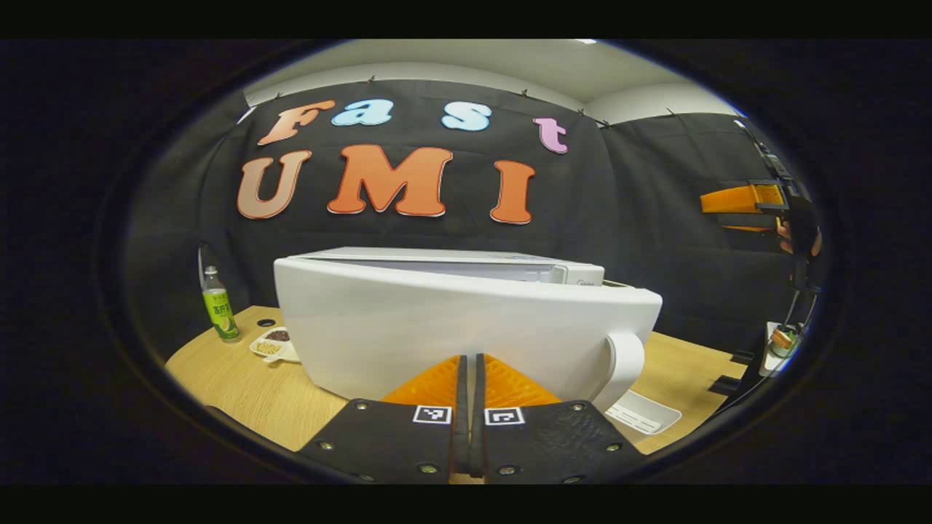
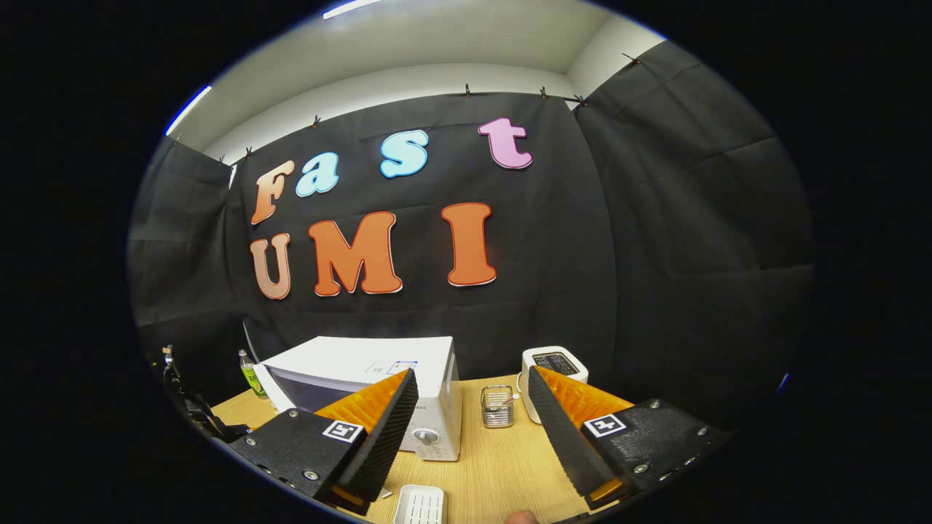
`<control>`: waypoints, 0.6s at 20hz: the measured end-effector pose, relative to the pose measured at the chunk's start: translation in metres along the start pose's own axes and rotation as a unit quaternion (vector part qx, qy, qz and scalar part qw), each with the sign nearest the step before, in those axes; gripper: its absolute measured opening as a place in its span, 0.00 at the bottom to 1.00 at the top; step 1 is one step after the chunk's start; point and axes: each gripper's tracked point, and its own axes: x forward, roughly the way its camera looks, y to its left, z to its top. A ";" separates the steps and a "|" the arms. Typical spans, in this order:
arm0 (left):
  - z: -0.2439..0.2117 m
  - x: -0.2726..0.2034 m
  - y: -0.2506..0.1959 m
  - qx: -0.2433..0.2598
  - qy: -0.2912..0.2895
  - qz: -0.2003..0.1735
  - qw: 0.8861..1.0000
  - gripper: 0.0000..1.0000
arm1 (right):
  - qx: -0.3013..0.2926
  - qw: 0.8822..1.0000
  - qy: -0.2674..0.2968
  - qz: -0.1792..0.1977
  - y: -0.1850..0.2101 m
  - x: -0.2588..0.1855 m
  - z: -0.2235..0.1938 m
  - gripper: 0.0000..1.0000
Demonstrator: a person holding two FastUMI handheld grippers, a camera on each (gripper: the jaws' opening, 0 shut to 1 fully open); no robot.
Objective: Open the microwave oven with the left hand, put the food in, and close the microwave oven.
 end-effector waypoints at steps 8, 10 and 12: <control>0.007 0.072 -0.007 0.018 0.001 0.031 0.999 0.01 | 0.000 1.000 0.005 -0.014 -0.020 0.007 -0.001 0.95; 0.011 0.085 -0.006 0.021 0.000 0.045 0.999 0.02 | 0.006 1.000 0.007 -0.013 -0.022 0.007 -0.002 0.95; 0.012 0.091 -0.005 0.019 0.001 0.057 0.998 0.01 | 0.005 1.000 0.012 -0.011 -0.022 0.009 -0.005 0.94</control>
